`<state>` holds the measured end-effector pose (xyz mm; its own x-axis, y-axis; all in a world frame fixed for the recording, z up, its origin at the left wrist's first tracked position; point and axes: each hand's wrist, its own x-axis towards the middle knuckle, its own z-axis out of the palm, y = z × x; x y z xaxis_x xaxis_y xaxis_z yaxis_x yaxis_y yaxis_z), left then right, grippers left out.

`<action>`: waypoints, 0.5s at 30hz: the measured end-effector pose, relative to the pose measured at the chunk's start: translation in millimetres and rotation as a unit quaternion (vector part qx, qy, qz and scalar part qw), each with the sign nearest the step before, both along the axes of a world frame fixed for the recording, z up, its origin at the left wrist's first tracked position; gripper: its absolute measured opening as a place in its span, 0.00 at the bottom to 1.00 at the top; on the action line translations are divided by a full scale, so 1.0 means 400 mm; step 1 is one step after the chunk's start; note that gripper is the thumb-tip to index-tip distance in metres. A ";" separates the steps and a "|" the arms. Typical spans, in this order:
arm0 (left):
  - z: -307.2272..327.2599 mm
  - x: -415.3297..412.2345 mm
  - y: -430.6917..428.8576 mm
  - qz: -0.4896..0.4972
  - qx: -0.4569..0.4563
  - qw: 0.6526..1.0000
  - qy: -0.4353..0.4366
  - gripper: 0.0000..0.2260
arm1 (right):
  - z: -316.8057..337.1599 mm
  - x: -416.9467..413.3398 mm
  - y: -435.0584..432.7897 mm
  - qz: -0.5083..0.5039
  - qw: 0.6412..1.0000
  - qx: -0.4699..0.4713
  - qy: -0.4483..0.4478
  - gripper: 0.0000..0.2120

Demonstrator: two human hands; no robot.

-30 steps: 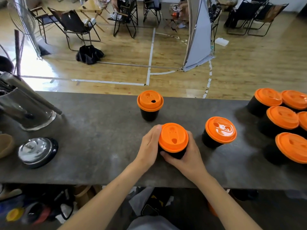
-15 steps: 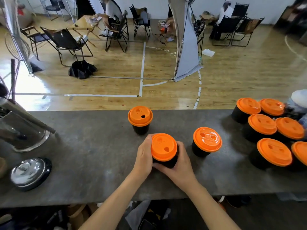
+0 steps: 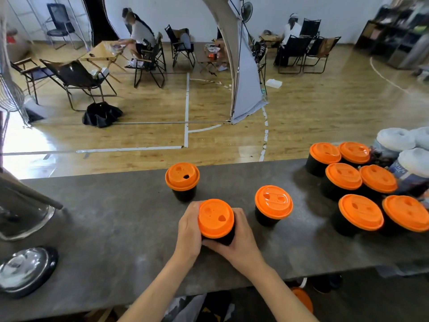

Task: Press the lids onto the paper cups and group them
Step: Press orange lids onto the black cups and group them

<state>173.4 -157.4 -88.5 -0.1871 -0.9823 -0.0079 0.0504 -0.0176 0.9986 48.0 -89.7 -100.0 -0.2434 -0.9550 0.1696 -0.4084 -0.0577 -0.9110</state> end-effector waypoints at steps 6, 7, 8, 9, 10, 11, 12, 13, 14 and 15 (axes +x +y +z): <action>0.006 -0.001 -0.006 0.000 0.011 1.000 -0.021 0.17 | -0.008 -0.004 0.004 -0.016 1.000 0.007 0.000 0.38; 0.010 -0.002 -0.017 -0.016 0.029 0.999 -0.028 0.18 | -0.007 -0.004 0.004 -0.013 1.000 0.002 0.004 0.37; 0.017 -0.002 -0.025 -0.030 0.047 0.998 -0.028 0.19 | -0.005 -0.003 0.005 -0.011 1.000 -0.004 0.007 0.36; 0.021 -0.003 -0.029 -0.039 0.057 0.997 -0.026 0.20 | -0.003 -0.001 0.005 -0.008 1.000 -0.007 0.008 0.36; 0.023 -0.006 -0.030 -0.040 0.061 0.997 -0.023 0.21 | 0.000 0.001 0.005 -0.004 1.000 -0.010 0.007 0.36; 0.025 -0.009 -0.027 -0.035 0.062 0.997 -0.023 0.21 | 0.001 0.004 0.005 0.000 1.000 -0.014 0.005 0.36; 0.029 -0.011 -0.020 -0.026 0.061 0.997 -0.024 0.20 | 0.000 0.006 0.006 0.002 1.000 -0.016 0.000 0.38; 0.030 -0.014 -0.012 -0.013 0.053 0.998 -0.025 0.20 | -0.001 0.007 0.006 0.000 1.000 -0.016 -0.010 0.39; 0.026 -0.017 -0.001 -0.001 0.038 0.999 -0.024 0.20 | -0.001 0.007 0.007 -0.004 1.000 -0.013 -0.022 0.41; 0.020 -0.020 0.010 0.013 0.024 0.999 -0.021 0.19 | -0.002 0.006 0.007 -0.010 0.999 -0.008 -0.029 0.42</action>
